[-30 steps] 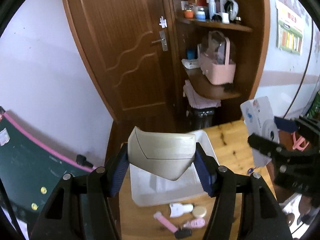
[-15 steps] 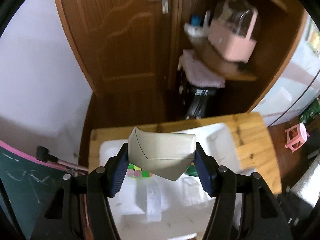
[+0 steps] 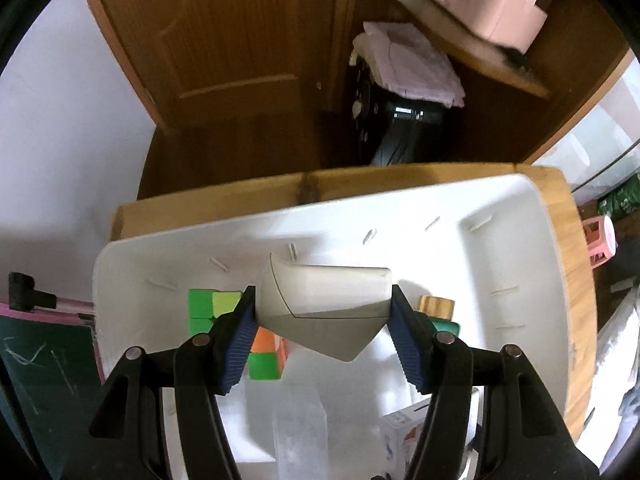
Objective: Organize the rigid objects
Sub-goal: 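Lower both held boxes into the white bin and open both tools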
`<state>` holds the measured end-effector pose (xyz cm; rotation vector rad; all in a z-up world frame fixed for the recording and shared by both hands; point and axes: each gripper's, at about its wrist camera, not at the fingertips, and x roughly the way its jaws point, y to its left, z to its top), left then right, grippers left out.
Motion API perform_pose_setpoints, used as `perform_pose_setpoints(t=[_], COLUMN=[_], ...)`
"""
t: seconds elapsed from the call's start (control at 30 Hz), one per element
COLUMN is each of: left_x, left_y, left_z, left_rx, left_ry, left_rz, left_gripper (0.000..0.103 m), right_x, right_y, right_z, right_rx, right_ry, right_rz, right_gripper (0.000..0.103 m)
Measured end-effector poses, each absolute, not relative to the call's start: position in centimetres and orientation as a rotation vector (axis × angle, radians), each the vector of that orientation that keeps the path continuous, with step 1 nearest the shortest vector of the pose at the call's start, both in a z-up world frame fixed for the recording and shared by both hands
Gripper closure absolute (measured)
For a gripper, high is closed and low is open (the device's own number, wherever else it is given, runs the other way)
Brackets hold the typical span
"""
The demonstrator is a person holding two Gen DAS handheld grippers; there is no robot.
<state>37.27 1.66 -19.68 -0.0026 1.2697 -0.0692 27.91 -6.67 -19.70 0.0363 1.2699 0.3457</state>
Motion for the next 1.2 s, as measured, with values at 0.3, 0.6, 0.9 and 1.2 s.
perform_pose_setpoints(t=[0.3,0.6,0.9,1.2], left_x=[37.8,37.6,36.5,32.6], left_y=[0.5,-0.5,-0.3,0.2], left_z=[-20.2,-22.0,-20.3,-12.7], left_rx=[0.076,0.126,0.097,0.102], left_ry=[1.245,1.279,1.270,1.170], left_rz=[-0.112,-0.165,-0.179,-0.154], left_gripper=[0.037,0.037,0.014,0.004], right_x=[28.1,28.1,25.8,22.8], right_y=[-6.6,-8.2,-9.8,-12.1], right_z=[-22.4,-22.1,-19.7,-13.9], right_rx=[0.067,0.125,0.127,0.152], right_ry=[1.340,1.346,1.310,1.237], right_rz=[0.318,0.324,0.318,0.302], right_gripper=[0.044,0.045,0.045,0.044])
